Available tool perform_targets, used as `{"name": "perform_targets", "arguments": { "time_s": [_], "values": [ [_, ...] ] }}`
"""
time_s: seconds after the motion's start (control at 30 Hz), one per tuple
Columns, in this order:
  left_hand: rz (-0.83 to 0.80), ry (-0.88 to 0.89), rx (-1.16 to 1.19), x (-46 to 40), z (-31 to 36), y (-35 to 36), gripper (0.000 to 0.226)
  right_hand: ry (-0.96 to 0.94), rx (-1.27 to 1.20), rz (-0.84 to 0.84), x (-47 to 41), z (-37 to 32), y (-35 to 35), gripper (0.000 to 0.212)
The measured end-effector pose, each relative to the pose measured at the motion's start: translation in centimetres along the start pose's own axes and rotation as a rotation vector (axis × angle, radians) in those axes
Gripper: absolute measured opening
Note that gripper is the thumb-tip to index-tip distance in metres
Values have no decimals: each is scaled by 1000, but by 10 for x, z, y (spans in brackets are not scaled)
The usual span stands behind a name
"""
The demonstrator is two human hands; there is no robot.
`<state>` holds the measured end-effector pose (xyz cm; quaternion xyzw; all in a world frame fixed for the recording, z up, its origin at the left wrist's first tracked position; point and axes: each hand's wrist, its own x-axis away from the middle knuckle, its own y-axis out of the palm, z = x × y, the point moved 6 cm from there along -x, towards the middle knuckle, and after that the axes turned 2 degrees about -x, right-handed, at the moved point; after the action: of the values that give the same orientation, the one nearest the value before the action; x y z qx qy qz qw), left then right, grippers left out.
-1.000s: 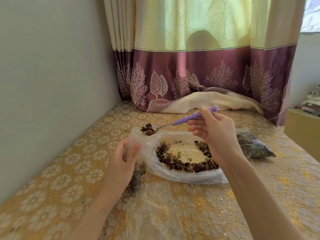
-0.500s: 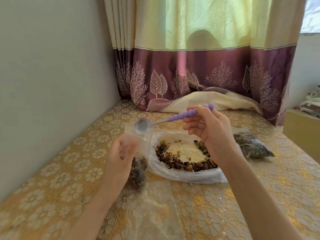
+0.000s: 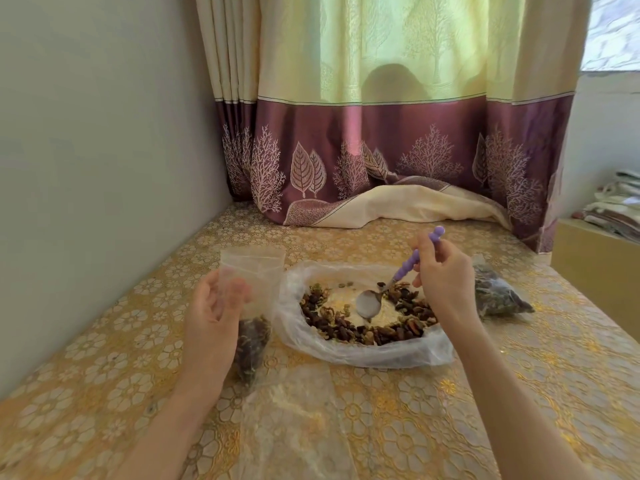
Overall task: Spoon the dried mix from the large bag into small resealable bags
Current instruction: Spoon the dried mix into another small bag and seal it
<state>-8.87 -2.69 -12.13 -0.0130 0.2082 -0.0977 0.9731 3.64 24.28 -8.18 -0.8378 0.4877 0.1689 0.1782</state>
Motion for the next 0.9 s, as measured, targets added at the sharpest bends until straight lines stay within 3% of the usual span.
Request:
{"name": "perform_targets", "arguments": {
  "time_s": [0.07,0.2,0.33,0.5,0.77,0.9],
  "values": [
    [5,-1,17,0,1,-1,81,11,17,-22,-2,6,-1,37],
    [11,0,34,-1,3,-2,49,59,3,-61,-5,15,-1,37],
    [2,6,22,-1,2,0,39,145,-14,-76,-8,25,-1,37],
    [-9,11,17,-2,-1,1,37,248,-38,-67,-8,38,-3,37],
    [-6,23,-18,-1,0,1,32,457,-152,-260,6,44,25,38],
    [-9,41,-25,0,0,0,54,504,-223,-241,7,45,22,39]
  ]
}}
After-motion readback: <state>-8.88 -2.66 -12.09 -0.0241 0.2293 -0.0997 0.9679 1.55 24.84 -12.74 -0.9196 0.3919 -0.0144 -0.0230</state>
